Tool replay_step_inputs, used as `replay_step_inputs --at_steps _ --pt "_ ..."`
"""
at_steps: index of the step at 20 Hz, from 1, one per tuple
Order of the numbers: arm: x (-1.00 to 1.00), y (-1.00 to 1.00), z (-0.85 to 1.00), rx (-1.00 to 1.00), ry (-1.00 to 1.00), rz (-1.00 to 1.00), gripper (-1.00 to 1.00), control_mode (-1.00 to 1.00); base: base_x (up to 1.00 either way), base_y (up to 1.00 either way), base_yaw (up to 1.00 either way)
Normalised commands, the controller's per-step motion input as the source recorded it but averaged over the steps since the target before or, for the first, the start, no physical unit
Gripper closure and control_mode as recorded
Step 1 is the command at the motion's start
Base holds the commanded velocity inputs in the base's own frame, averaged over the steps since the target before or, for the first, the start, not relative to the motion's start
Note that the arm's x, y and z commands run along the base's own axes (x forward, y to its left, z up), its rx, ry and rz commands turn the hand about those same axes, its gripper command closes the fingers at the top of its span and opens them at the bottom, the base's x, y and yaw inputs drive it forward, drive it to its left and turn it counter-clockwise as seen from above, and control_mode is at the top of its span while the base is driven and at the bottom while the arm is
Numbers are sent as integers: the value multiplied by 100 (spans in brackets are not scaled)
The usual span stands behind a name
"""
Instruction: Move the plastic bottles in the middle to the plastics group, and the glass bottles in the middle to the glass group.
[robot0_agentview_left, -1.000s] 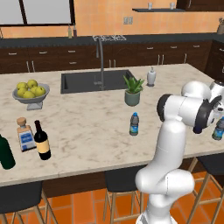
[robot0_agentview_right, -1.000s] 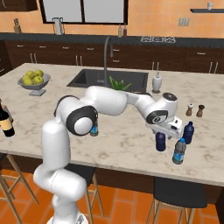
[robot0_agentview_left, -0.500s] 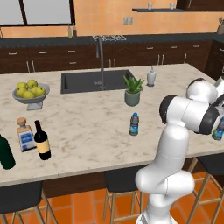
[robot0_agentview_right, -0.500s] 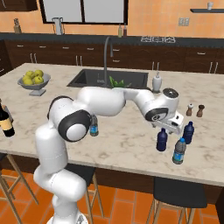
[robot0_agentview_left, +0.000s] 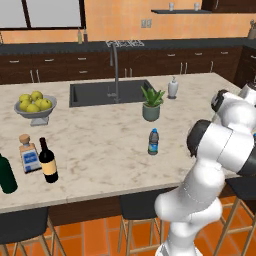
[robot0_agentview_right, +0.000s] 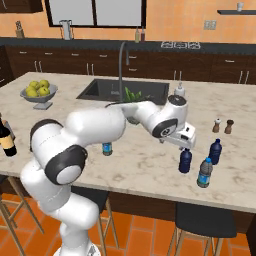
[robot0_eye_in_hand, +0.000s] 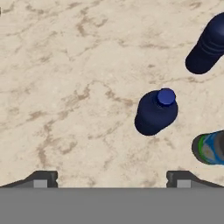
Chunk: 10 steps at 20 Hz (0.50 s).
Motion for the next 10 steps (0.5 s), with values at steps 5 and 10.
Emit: replay_step_inputs --at_steps 5,10 --pt "-6 100 9 -20 0 0 -100 -100 0 0 0" --pt "1 100 14 -8 0 0 -100 -100 0 0 0"
